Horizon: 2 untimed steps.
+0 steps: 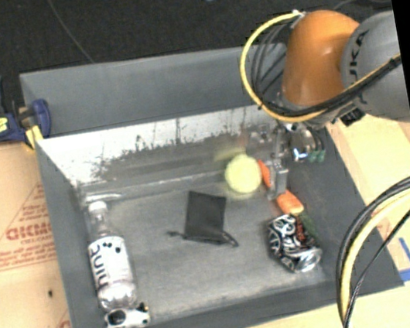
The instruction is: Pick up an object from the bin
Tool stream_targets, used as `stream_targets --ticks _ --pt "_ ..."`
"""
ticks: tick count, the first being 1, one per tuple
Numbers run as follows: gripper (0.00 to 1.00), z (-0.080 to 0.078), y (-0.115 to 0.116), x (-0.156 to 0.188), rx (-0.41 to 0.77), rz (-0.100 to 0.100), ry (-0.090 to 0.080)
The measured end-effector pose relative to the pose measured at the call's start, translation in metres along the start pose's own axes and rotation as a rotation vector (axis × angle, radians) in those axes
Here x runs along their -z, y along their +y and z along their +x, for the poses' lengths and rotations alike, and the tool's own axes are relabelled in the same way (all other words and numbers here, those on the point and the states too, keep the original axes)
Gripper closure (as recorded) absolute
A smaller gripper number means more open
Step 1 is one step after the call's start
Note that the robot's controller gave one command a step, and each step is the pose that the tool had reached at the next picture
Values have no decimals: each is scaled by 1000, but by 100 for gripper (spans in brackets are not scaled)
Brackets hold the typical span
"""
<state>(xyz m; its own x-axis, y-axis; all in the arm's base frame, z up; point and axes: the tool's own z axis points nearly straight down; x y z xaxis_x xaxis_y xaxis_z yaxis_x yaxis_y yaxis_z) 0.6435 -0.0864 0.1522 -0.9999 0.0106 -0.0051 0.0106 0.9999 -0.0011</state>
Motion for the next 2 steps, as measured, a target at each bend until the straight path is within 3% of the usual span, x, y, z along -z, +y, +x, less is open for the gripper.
stream_targets --ticks 1,2 --pt "0 3 7 -11 58 5 -11" --pt "0 5 0 -25 28 1 -7"
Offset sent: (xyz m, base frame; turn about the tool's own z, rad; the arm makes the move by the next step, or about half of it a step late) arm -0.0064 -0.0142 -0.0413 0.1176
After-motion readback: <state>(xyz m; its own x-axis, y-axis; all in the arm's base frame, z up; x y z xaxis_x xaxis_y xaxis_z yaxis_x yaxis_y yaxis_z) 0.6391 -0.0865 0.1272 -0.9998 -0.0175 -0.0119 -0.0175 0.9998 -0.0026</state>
